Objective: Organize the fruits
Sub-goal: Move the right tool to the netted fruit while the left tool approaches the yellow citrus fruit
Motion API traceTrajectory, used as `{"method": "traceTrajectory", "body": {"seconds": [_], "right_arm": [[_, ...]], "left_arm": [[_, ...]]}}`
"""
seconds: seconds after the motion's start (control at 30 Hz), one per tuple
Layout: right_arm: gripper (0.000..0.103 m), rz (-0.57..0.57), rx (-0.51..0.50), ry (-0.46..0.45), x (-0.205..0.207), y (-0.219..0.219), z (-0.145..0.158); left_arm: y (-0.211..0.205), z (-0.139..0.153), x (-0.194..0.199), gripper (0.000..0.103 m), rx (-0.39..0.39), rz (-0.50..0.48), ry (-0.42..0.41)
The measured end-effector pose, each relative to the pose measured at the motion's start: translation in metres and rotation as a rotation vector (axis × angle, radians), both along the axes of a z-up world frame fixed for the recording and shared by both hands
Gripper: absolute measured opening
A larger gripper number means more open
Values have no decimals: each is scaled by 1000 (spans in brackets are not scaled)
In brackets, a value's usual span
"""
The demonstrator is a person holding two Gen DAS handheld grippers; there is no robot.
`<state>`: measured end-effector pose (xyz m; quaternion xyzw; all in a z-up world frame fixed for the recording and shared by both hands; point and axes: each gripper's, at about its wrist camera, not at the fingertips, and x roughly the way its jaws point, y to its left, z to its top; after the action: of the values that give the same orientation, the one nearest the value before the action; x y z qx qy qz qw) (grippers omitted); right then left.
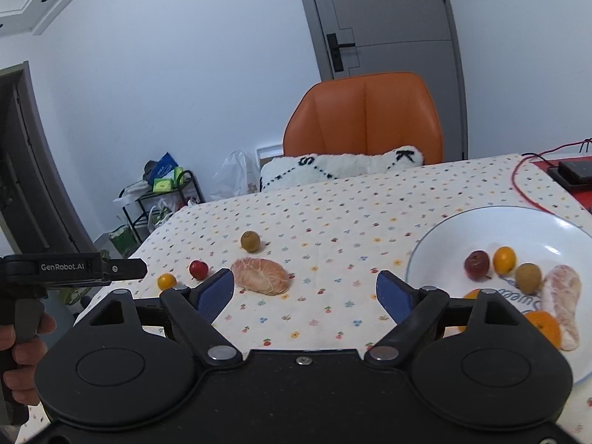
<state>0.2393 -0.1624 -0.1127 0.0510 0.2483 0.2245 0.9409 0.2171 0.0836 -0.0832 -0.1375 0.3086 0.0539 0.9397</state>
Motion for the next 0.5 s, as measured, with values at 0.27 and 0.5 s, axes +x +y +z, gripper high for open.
{"method": "traceTrajectory", "body": {"seconds": [0.27,0.5], "right_arm": [[83,30,-32,7,9,17,-1],[83,45,-32,31,24,31,-8]], "left_arm": [[14,-10,5,70,-21,18,11],[18,-17,16,63,-24,15,25]]}}
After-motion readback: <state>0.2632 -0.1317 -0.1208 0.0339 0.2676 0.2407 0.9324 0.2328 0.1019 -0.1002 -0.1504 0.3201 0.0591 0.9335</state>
